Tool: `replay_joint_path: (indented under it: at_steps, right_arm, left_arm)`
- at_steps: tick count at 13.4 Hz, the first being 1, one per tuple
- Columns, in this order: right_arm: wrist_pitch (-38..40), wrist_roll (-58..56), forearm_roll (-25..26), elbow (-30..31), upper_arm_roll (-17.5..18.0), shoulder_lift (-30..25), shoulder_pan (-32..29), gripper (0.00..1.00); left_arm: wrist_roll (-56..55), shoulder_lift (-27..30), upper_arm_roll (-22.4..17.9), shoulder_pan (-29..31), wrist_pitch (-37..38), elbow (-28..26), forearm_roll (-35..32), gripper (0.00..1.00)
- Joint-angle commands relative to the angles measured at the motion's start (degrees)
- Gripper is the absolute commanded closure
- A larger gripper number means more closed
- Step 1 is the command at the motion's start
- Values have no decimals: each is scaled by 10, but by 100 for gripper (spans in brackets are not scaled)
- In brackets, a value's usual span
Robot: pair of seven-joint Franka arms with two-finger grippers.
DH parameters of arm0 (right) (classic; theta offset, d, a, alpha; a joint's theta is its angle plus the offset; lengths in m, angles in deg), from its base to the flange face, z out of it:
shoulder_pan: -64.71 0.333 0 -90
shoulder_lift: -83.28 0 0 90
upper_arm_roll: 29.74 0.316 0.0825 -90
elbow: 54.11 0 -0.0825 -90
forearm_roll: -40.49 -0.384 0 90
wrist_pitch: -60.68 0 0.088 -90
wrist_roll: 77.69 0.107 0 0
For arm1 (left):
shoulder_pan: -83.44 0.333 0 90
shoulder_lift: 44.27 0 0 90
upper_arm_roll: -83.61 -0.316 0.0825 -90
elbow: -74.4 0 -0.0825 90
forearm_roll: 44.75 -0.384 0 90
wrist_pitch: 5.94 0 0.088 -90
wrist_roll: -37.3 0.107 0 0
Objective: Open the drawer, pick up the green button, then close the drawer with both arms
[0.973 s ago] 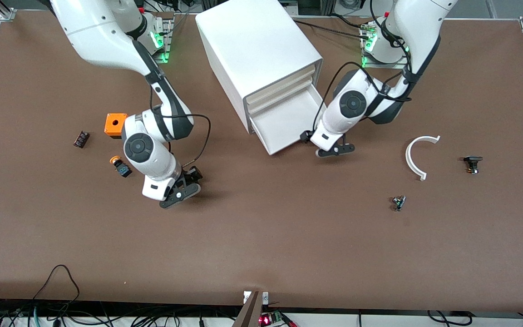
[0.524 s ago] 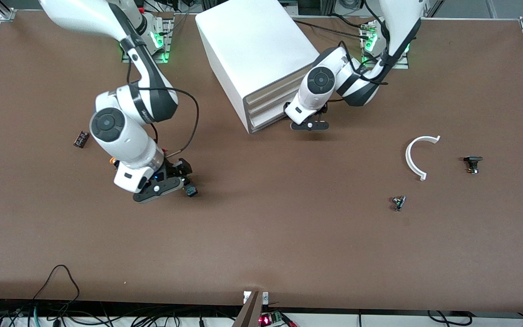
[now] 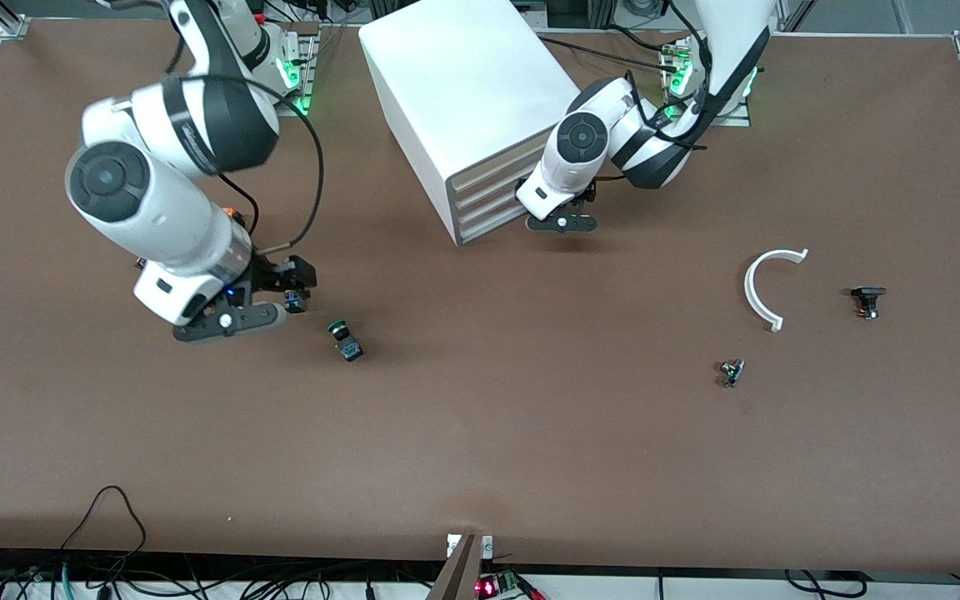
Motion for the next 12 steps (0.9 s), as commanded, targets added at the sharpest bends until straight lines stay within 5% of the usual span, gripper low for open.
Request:
replay_joint_path:
  at_steps: [1, 5, 9, 12]
  right_arm:
    - [61, 24, -5, -21, 5, -35, -31, 0]
    - [125, 20, -4, -21, 3, -92, -136, 0]
    - [201, 14, 18, -42, -28, -109, -143, 0]
    - [231, -102, 28, -64, -70, -121, -165, 0]
  left_arm:
    - [-5, 59, -21, 56, 17, 50, -24, 0]
    - [134, 127, -87, 93, 134, 123, -24, 0]
    - [331, 193, -174, 111, 291, 197, -24, 0]
    - [441, 223, -230, 112, 361, 235, -38, 0]
